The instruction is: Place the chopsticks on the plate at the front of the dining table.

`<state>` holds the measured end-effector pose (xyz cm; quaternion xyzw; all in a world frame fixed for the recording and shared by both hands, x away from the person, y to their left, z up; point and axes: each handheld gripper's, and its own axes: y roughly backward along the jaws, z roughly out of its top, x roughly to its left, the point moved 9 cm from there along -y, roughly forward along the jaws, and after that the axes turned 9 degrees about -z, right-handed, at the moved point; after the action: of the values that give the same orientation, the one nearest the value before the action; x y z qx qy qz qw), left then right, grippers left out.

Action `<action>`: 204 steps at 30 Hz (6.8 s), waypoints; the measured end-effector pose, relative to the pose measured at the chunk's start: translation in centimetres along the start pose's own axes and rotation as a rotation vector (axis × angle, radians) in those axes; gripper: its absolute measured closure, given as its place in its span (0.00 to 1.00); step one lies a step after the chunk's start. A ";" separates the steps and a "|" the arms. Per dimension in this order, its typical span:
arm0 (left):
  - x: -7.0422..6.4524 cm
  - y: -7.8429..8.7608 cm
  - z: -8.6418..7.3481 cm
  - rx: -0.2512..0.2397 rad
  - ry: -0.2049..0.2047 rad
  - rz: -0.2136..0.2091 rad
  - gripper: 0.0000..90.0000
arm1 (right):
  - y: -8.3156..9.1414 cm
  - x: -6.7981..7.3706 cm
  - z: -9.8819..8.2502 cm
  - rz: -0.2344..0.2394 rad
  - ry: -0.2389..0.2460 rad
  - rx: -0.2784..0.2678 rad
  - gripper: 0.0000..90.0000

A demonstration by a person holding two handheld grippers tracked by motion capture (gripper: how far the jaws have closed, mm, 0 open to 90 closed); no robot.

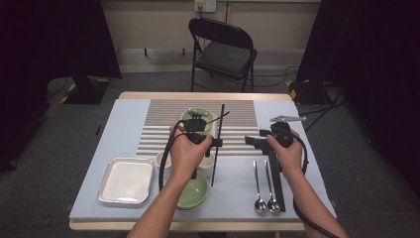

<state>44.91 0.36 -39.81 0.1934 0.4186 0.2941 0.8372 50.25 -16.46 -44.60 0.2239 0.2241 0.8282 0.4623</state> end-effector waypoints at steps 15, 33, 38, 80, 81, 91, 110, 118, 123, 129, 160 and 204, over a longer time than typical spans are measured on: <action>0.5 1.1 0.2 -0.008 0.015 0.004 0.96 | -0.1 -2.3 -1.9 -0.064 0.022 0.013 0.22; 0.2 1.7 0.5 -0.004 0.022 -0.007 0.96 | -0.4 -4.6 -4.7 -0.107 0.031 0.063 0.22; 0.3 2.0 0.6 -0.005 0.023 -0.006 0.96 | -0.5 -5.0 -5.3 -0.131 0.063 0.078 0.22; 1.3 3.7 1.2 -0.010 0.056 0.006 0.96 | -0.5 -7.0 -9.4 -0.201 0.118 0.106 0.22; 1.4 3.8 1.2 -0.011 0.055 0.009 0.96 | -0.5 -6.9 -9.5 -0.199 0.116 0.106 0.21; 1.6 4.2 1.4 -0.012 0.065 0.007 0.96 | -0.6 -6.6 -9.7 -0.212 0.160 0.105 0.19; 2.7 5.3 2.0 -0.016 0.098 0.014 0.96 | -0.8 -6.4 -9.9 -0.214 0.182 0.115 0.18; 3.4 5.6 2.3 -0.022 0.117 0.018 0.96 | -0.8 -6.4 -9.9 -0.215 0.181 0.116 0.18; 3.7 5.7 2.5 -0.017 0.124 0.016 0.96 | -0.8 -6.4 -9.9 -0.214 0.182 0.115 0.18; 4.3 6.0 2.9 -0.020 0.133 0.038 0.96 | -0.8 -6.4 -9.9 -0.214 0.185 0.115 0.18; 6.6 6.5 5.0 -0.021 0.152 0.085 0.96 | -0.8 -6.4 -9.9 -0.220 0.187 0.114 0.18; 9.7 6.9 7.2 -0.026 0.208 0.125 0.96 | -0.8 -6.4 -9.9 -0.220 0.187 0.111 0.18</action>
<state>53.11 11.35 -37.42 0.1768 0.4863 0.3697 0.7718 48.03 -23.25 -54.04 0.1450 0.3347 0.7761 0.5144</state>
